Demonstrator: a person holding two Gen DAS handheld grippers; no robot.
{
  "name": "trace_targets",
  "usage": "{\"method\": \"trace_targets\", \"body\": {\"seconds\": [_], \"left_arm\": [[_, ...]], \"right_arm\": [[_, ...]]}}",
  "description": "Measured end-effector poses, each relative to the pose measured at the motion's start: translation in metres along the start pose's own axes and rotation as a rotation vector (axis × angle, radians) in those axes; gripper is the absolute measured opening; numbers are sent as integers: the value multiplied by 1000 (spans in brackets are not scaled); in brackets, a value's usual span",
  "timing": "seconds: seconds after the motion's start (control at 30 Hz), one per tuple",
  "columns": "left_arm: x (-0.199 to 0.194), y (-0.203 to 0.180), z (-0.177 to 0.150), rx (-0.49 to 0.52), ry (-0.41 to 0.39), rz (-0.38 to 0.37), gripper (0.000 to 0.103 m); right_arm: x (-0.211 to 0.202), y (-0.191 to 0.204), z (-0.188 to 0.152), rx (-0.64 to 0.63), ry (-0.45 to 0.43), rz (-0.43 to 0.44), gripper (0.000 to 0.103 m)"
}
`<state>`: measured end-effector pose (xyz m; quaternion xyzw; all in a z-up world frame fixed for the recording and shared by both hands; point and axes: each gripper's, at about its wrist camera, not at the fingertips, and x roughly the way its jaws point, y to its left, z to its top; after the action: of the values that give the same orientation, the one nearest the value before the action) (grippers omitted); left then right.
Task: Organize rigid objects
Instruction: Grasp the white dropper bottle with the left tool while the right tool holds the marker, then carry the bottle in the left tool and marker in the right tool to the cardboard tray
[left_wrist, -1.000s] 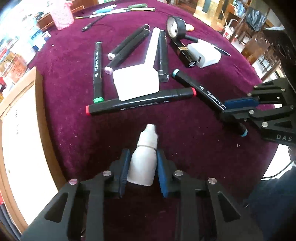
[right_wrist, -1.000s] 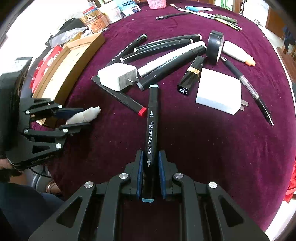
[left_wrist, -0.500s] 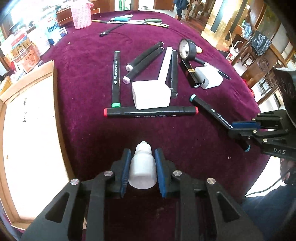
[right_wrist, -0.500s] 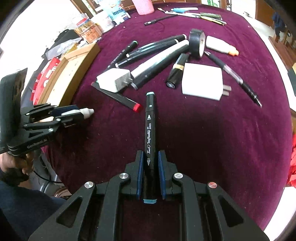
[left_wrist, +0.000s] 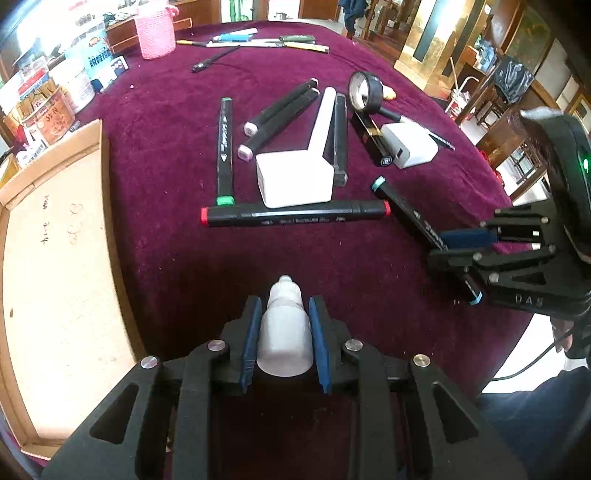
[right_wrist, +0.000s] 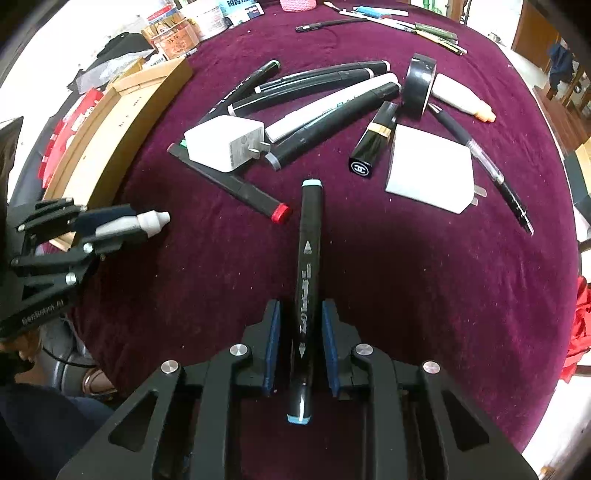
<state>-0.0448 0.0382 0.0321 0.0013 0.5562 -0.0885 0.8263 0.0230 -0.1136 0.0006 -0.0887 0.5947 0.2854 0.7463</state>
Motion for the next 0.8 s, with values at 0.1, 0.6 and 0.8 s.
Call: {"method": "trace_targets", "body": {"seconds": [0.1,0.6,0.8], "left_arm": [[5,-3,-3,17,18,5,24],[-6,-3,0,21,-27,-9,23],[-30,14,9,-52,-85,-30,23]], "right_arm": [[1,-2,-1,17,-3,-12,14],[-33,-19,-14,144,-87,119,14],[-46,-8,-7,131,-123,167,14]]}}
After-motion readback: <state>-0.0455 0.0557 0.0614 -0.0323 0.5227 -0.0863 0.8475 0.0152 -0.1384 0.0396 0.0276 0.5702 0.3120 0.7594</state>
